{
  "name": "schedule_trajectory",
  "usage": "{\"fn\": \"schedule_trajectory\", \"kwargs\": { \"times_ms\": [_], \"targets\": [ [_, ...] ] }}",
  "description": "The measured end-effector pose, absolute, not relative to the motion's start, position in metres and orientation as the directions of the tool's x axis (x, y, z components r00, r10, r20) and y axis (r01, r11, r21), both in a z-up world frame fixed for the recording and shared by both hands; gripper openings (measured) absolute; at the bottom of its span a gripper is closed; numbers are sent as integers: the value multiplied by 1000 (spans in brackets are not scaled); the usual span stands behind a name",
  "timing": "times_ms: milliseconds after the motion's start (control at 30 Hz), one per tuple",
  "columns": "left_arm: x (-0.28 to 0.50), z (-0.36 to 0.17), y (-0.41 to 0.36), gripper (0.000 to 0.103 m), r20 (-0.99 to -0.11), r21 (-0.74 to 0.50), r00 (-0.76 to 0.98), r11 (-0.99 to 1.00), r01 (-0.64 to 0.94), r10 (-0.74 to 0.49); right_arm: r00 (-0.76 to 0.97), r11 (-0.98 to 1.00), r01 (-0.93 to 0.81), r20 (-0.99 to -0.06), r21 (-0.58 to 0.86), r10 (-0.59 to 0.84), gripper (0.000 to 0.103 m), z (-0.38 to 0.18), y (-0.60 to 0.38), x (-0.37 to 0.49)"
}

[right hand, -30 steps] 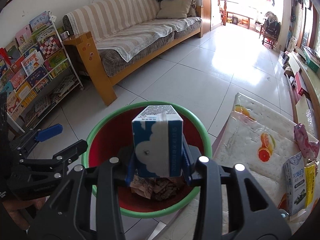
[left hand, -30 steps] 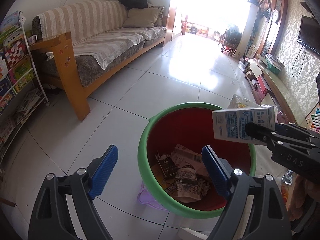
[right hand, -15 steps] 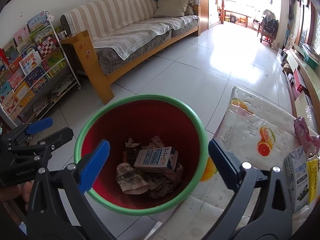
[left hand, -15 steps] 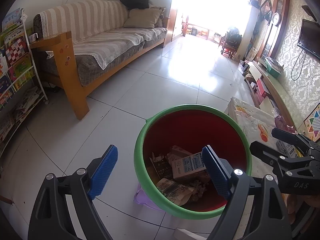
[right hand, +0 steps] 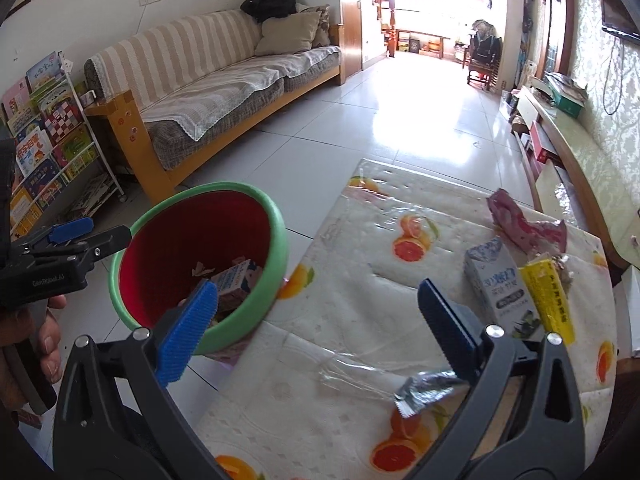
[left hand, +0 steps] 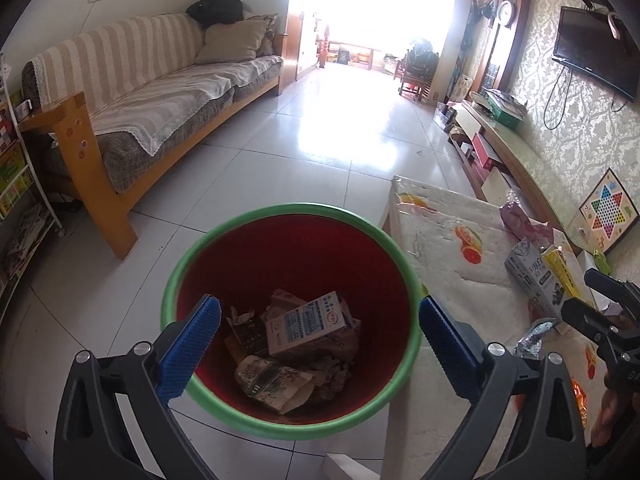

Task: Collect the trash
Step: 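Grasp the silver foil wrapper with the left gripper and lift it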

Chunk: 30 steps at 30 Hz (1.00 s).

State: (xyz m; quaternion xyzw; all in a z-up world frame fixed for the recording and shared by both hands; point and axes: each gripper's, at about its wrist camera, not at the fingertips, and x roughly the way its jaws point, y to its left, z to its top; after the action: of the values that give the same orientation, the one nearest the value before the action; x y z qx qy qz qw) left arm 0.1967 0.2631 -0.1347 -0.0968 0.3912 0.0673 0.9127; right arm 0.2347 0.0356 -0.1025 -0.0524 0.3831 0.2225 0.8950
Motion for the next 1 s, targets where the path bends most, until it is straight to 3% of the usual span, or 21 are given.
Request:
{"fn": "schedule_trajectory", "kwargs": {
  "times_ms": [500, 1000],
  "targets": [
    [226, -156, 89, 95, -773, -124, 610, 984, 127, -176, 672, 980, -190, -720, 57, 173, 98, -104, -145, 217],
    [260, -209, -7, 95, -871, 39, 472, 939, 340, -135, 657, 991, -80, -742, 107, 133, 98, -124, -214, 215]
  ]
}}
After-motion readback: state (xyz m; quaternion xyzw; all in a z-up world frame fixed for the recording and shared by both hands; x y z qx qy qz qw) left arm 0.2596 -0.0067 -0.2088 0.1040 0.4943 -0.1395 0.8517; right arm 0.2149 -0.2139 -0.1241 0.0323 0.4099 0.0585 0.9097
